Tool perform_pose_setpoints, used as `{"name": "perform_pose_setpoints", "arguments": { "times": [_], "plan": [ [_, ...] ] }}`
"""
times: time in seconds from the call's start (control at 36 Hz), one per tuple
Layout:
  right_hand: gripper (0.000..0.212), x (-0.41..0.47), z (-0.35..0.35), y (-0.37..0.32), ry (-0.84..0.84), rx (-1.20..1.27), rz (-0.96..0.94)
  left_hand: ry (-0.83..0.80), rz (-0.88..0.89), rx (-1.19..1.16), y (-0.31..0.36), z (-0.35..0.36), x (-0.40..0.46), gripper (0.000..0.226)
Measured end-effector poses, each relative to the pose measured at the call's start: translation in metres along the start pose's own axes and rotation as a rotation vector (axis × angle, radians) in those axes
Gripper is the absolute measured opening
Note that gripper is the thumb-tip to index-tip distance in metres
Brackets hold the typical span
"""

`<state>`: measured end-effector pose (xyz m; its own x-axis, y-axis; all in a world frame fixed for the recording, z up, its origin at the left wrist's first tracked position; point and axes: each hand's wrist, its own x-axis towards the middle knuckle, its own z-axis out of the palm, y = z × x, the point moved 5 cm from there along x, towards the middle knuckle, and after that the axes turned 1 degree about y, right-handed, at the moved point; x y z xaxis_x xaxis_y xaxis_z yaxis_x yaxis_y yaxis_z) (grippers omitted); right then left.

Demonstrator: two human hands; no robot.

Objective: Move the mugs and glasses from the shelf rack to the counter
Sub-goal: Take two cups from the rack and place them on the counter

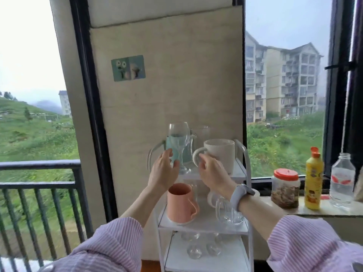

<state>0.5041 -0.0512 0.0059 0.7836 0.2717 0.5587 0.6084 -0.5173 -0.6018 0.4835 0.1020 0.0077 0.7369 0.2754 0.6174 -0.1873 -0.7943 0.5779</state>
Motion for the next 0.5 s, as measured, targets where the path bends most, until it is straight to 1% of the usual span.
{"name": "perform_pose_setpoints", "arguments": {
  "times": [0.11, 0.17, 0.25, 0.31, 0.36, 0.44, 0.5],
  "plan": [
    [0.015, 0.012, 0.014, 0.004, -0.085, 0.062, 0.022, -0.06, -0.034, -0.108, -0.009, 0.014, 0.018, 0.055],
    [0.012, 0.017, 0.016, 0.005, -0.098, 0.112, 0.025, -0.089, -0.031, -0.16, -0.012, 0.021, 0.022, 0.058],
    [0.01, 0.021, 0.015, 0.005, -0.095, 0.159, 0.028, -0.118, -0.056, -0.301, -0.015, 0.03, 0.027, 0.062],
    [0.008, 0.02, 0.013, 0.006, -0.068, 0.189, 0.042, -0.127, -0.092, -0.386, -0.016, 0.033, 0.031, 0.064],
    [0.012, 0.017, 0.007, 0.011, -0.006, 0.217, 0.078, -0.126, -0.117, -0.443, -0.015, 0.036, 0.034, 0.063],
    [0.02, 0.01, -0.004, 0.017, 0.08, 0.274, 0.14, -0.097, -0.122, -0.498, -0.012, 0.037, 0.034, 0.054],
    [0.024, 0.005, -0.009, 0.02, 0.108, 0.335, 0.186, -0.084, -0.127, -0.488, -0.012, 0.039, 0.034, 0.053]
  ]
}}
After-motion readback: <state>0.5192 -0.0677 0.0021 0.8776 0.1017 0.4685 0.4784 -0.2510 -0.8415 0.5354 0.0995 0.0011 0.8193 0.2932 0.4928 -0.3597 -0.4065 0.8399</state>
